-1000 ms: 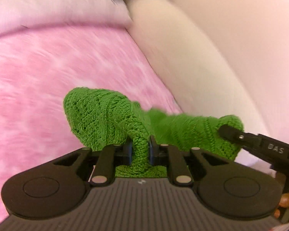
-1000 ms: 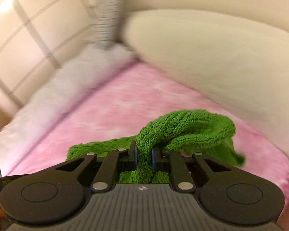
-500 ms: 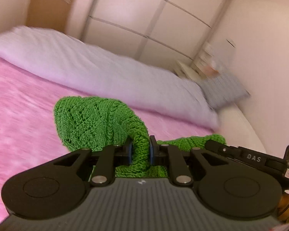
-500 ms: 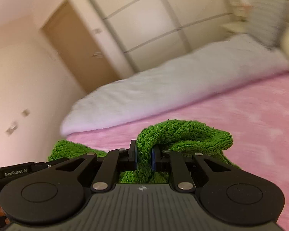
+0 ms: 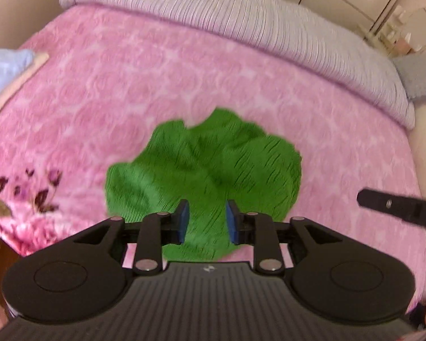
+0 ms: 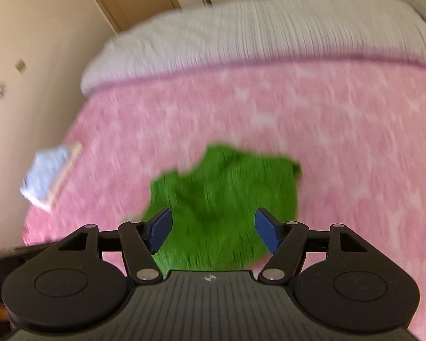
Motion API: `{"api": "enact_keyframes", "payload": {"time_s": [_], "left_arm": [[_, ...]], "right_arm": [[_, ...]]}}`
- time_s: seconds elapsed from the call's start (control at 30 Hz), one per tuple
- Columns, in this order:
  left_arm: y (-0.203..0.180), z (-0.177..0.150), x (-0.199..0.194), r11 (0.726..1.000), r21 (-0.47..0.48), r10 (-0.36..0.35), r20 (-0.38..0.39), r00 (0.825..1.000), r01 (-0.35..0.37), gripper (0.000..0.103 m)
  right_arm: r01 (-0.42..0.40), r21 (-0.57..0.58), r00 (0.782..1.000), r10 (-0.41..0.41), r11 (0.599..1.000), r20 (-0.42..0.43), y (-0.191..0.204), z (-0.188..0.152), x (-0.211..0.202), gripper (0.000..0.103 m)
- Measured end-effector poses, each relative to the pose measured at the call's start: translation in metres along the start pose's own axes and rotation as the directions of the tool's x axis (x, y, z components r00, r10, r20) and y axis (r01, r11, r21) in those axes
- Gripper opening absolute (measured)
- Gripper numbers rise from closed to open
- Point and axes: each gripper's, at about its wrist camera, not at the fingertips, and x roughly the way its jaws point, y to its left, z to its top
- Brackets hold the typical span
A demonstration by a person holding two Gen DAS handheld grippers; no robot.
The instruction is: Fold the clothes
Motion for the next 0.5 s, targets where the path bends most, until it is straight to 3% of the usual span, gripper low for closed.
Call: {"api": "enact_keyframes", "payload": {"time_s": [0.2,0.5], "left_arm": [[0.012,-0.038,-0.015,1.0,0.009,0.001,-0.008,1.0,-0.001,0.03],[-0.008,-0.083,-0.044,0.997,0.062,0.034,0.017,0.999,-0.035,0.039]], "right_arm": [[0.042,-0.025,0.997,-0.043,0.999,-0.06,0.018,-0.035,-0.002,0.073],[0.054,-0.045,0.995,-0.057,0.998,-0.081,0.015,-0.079,-0.024,0.081]]}}
